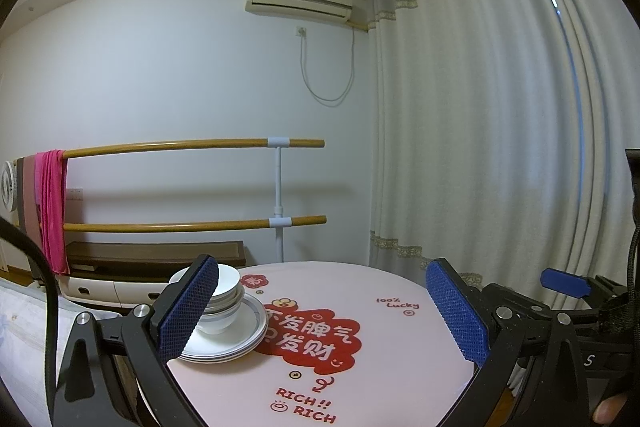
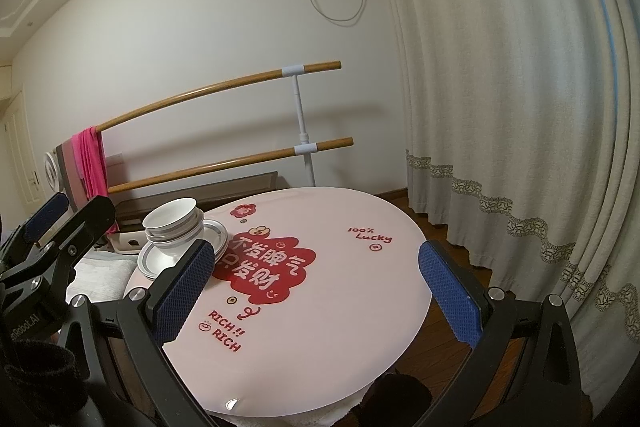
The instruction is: Organize plates and bowls
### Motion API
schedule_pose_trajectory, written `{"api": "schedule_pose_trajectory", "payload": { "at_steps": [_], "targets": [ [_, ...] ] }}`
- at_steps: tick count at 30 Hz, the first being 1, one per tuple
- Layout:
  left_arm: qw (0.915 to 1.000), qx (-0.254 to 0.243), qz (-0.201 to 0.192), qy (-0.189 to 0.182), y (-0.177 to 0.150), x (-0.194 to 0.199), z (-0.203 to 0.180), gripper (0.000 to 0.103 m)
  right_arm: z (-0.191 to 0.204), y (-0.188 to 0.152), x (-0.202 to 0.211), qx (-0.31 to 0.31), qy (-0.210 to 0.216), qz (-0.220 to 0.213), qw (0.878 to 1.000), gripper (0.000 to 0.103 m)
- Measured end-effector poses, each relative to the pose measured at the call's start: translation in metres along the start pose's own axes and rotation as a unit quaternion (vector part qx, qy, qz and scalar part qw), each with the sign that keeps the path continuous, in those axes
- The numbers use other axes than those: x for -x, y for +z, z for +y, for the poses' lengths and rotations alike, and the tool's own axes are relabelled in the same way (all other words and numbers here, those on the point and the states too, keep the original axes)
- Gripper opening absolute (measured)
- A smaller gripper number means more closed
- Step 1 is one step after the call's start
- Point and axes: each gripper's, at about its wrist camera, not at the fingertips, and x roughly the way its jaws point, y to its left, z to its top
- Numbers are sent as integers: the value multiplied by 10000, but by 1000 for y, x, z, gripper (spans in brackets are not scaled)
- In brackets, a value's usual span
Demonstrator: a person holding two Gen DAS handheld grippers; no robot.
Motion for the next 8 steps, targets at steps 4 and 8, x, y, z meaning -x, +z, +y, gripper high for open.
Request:
{"api": "schedule_pose_trajectory", "payload": {
  "at_steps": [4, 8],
  "targets": [
    [10000, 1, 2, -10, 0, 0, 0, 102, 0, 0, 0, 1, -1, 7, 10000, 103],
    [10000, 4, 10, -10, 0, 0, 0, 102, 0, 0, 0, 1, -2, 3, 10000, 103]
  ]
}}
